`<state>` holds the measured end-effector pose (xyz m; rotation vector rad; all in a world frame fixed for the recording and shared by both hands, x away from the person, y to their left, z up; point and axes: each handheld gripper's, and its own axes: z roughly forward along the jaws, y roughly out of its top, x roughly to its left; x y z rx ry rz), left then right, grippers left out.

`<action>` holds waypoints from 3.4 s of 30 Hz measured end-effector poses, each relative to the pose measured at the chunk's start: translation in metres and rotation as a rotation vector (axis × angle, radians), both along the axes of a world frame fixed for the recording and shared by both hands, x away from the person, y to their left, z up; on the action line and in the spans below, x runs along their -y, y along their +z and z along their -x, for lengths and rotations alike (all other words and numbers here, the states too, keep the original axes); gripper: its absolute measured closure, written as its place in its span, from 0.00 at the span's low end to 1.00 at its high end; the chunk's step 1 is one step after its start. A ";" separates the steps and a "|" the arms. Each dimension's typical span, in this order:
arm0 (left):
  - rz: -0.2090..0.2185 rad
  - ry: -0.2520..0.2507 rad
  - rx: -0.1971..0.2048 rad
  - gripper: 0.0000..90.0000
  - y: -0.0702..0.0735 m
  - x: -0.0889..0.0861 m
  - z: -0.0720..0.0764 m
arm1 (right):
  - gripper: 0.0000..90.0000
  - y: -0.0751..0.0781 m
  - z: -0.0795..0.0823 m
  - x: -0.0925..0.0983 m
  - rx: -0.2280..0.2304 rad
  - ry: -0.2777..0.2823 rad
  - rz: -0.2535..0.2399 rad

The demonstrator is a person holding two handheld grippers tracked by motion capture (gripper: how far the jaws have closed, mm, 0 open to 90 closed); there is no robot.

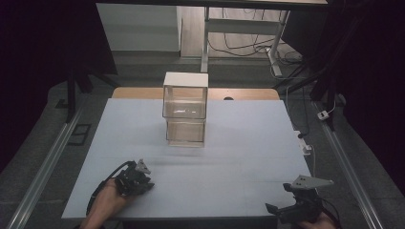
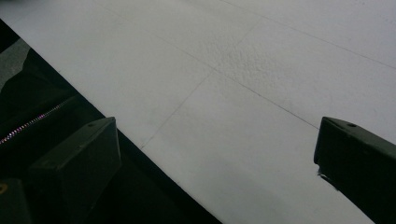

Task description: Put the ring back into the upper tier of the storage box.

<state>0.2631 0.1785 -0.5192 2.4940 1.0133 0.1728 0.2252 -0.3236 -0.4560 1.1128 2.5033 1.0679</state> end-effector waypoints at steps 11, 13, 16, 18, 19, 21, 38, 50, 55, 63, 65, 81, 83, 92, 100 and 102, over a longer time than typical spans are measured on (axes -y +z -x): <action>0.073 0.040 -0.001 0.80 0.004 -0.008 -0.001 | 0.00 0.000 0.000 0.000 0.000 0.000 0.001; 0.089 0.044 0.008 0.80 0.005 -0.009 -0.001 | 0.00 0.000 0.000 0.000 0.000 0.000 0.000; 0.118 0.052 0.022 0.80 0.008 -0.012 -0.001 | 0.00 0.000 0.000 0.000 -0.001 0.000 0.000; 0.139 0.060 0.034 0.80 0.011 -0.014 -0.001 | 0.00 0.000 0.000 0.000 -0.001 0.000 -0.002; 0.152 0.065 0.041 0.80 0.012 -0.015 -0.001 | 0.00 0.000 0.000 0.000 -0.001 0.000 0.000; 0.181 0.072 0.056 0.80 0.015 -0.017 0.000 | 0.00 0.000 0.000 0.000 -0.002 0.000 -0.001; 0.369 0.097 0.147 0.80 0.048 -0.021 0.003 | 0.00 0.000 0.000 0.000 0.001 -0.002 -0.002; 0.415 0.098 0.195 0.80 0.074 -0.017 -0.008 | 0.00 0.000 0.000 0.001 0.003 -0.004 -0.006; 0.426 0.094 0.218 0.80 0.081 -0.014 -0.012 | 0.00 0.000 0.000 0.001 0.003 -0.005 -0.008; 0.436 0.074 0.254 0.80 0.095 -0.007 -0.019 | 0.00 0.000 0.000 0.001 0.003 -0.005 -0.010; 0.434 0.069 0.261 0.80 0.099 -0.005 -0.021 | 0.00 0.000 0.000 0.001 0.004 -0.005 -0.010; 0.502 0.076 0.285 0.79 0.124 0.000 -0.042 | 0.00 0.000 0.000 0.002 0.005 -0.005 -0.013; 0.510 0.077 0.287 0.80 0.128 0.000 -0.045 | 0.00 0.000 0.000 0.002 0.003 -0.007 -0.014; 0.516 0.075 0.309 0.79 0.146 0.005 -0.057 | 0.00 0.000 0.000 0.002 0.002 -0.007 -0.014; 0.506 0.071 0.325 0.79 0.159 0.013 -0.069 | 0.00 0.000 0.000 0.002 0.001 -0.009 -0.016; 0.500 0.070 0.327 0.79 0.161 0.015 -0.072 | 0.00 0.000 0.000 0.002 -0.001 -0.010 -0.015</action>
